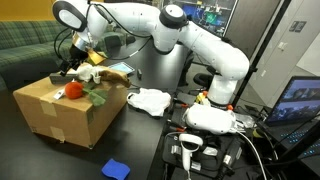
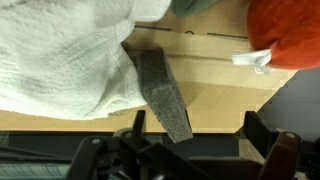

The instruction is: Swap the things on the box with the things on the table

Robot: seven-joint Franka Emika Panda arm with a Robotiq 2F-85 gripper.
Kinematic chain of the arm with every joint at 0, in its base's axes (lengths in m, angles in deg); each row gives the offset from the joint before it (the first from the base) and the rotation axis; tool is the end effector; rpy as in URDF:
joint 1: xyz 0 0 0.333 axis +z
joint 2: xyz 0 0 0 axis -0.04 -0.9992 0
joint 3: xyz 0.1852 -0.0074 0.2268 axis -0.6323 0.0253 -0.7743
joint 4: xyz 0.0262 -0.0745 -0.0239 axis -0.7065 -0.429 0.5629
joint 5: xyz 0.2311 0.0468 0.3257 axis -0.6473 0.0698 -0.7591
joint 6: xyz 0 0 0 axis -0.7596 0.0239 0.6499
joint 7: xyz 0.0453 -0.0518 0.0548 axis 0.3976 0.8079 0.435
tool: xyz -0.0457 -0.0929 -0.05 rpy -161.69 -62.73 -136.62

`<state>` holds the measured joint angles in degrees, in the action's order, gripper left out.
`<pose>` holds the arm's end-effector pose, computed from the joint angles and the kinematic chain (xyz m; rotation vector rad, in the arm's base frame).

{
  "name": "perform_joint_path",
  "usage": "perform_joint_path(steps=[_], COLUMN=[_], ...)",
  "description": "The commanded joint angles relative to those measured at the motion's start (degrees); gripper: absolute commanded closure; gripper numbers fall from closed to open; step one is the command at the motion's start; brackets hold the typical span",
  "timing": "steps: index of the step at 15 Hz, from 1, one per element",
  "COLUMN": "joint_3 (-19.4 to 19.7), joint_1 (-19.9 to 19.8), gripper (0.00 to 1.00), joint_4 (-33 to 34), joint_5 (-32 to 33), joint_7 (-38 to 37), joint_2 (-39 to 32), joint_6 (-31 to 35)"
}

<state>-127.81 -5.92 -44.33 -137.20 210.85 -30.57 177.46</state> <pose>0.6661 0.1610 0.2810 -2.9014 -0.3243 -0.8534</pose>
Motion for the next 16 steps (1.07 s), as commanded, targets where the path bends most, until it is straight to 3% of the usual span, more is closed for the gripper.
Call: perform_joint_path(steps=[1,11,13,16], joint_3=[-4.0,-6.4,-6.9,-7.6], joint_1=[-1.1,-1.9,-2.4,-2.7], gripper=[0.00,0.00,0.26,0.49], joint_4=[0.3,2.0,1.7,1.6], joint_5=[2.8,5.8,6.0,6.4], joint_7=[2.3,2.4,2.4,2.4], joint_2=[-1.9,-6.0,-6.2,-6.0], joint_6=[0.5,1.5,1.7,1.9])
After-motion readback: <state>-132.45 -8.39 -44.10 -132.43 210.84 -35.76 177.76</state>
